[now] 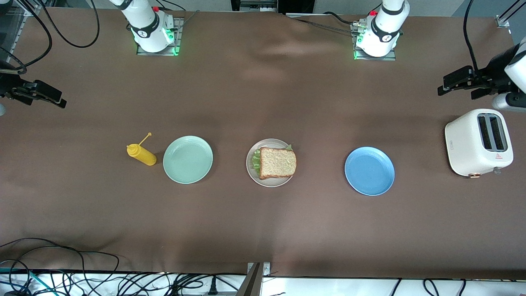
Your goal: Make sandwich on beige plate with both arms
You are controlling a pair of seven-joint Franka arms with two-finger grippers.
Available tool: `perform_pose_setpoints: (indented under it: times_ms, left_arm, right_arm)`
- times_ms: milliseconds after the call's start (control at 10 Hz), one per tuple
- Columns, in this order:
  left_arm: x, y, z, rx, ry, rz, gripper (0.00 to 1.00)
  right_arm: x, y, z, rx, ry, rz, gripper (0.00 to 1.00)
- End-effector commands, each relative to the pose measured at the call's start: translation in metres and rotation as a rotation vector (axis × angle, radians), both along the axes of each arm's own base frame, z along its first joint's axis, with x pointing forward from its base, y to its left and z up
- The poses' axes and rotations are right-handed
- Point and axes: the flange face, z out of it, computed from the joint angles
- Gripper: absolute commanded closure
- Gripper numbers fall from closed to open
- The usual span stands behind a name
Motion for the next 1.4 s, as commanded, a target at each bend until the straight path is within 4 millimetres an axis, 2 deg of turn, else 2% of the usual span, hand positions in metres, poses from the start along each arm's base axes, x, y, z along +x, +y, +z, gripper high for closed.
perform_pose_setpoints:
  times_ms: [0, 500, 1300]
  left_arm:
    - [-0.013, -0.001, 0.008, 0.011, 0.0, -0.017, 0.01]
    - [-0.023, 0.0, 0.013, 0.015, 0.014, -0.014, 0.0]
    - [-0.023, 0.003, 0.01, 0.035, 0.032, 0.03, 0.0]
  right_arm:
    - [-0.003, 0.002, 0.014, 0.008, -0.014, 0.017, 0.0]
    - [-0.004, 0.002, 0.018, 0.009, -0.017, 0.018, 0.0]
    - [-0.004, 0.004, 0.018, 0.011, -0.013, 0.02, 0.0]
